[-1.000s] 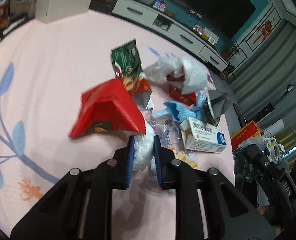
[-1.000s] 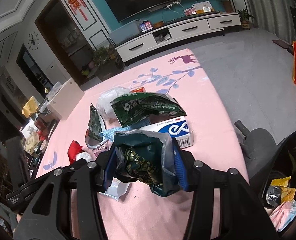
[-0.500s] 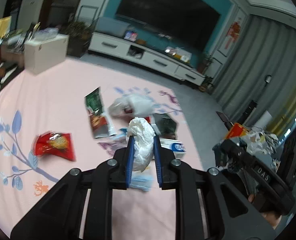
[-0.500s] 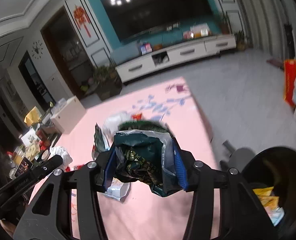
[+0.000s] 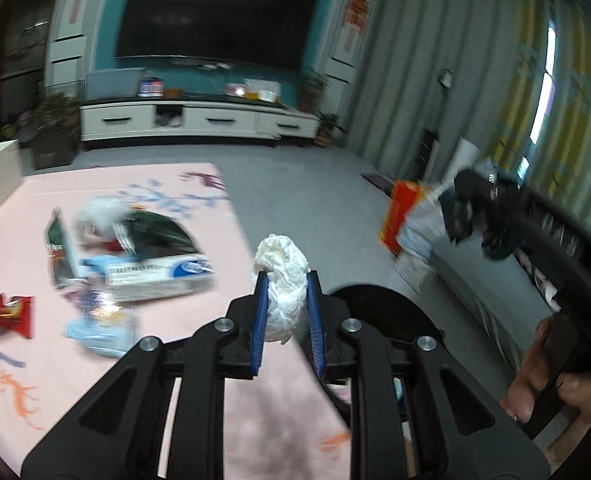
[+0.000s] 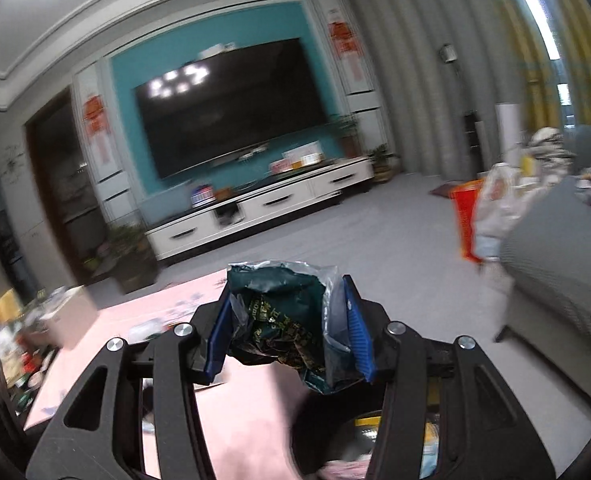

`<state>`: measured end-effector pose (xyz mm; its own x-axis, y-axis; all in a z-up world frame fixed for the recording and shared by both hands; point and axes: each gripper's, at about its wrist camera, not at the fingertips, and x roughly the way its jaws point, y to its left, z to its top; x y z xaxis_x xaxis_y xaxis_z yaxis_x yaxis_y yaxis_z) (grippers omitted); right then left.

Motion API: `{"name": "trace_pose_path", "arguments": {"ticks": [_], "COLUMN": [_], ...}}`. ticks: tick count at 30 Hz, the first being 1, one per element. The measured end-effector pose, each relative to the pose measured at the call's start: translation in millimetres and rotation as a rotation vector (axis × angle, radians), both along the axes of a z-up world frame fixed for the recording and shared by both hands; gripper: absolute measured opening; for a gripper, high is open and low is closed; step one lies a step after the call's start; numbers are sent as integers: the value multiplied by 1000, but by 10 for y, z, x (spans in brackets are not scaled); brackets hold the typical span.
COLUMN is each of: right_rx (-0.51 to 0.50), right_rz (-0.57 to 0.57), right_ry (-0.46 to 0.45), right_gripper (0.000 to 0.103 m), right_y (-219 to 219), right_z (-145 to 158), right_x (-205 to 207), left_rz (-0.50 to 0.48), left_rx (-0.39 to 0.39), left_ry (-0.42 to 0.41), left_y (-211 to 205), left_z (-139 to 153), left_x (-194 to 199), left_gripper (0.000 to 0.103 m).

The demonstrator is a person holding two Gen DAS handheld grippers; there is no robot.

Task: Collect trash
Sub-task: 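Carry the tissue and dark green bag in both tools over the black bin, then open the left tool to drop the tissue while the right tool releases the green bag into the bin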

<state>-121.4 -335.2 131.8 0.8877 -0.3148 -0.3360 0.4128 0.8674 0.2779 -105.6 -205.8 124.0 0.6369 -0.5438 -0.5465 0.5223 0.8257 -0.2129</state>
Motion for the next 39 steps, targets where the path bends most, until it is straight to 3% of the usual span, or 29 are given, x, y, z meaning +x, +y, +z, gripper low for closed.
{"name": "trace_pose_path", "arguments": {"ticks": [5,10,14,19,22,23,26,31,34,39], "right_rx": [55,134,214,227,237,239,238,234,228,204], "right_rz": [-78,-121,-115,-131,-143,-146,-150,-151,-144,-116], "right_ry": [67,208,310,391,382,375,356,324,306,251], "right_gripper": [51,51,51,52,63,68,78,87,91,97], "right_y": [-425,-773,-952,-994,-1013,-1026,-1060,-1041,-995,-855], "right_z": [-219,-561,-848,-1006,-1005,-988,-952,-876,-822,-692], "right_x": [-19,122,232,279,248,240,211,175,185,217], "left_rz": [-105,-166,-181,-204,-207,-211,-210,-191,-163,-86], "left_rx": [33,78,116,135,138,144,136,118,113,95], "left_ry": [60,132,176,250,269,270,267,250,223,192], "left_y": [-669,-1085,-1254,-1405,-1436,-1441,-1424,-1324,-1212,-841], "left_z": [-229,-522,-744,-1000,-1061,-1074,-1050,-953,-855,-672], "left_x": [-90,-56,-7,81,99,103,110,97,95,86], "left_gripper": [20,20,20,22,25,28,52,81,92,99]}}
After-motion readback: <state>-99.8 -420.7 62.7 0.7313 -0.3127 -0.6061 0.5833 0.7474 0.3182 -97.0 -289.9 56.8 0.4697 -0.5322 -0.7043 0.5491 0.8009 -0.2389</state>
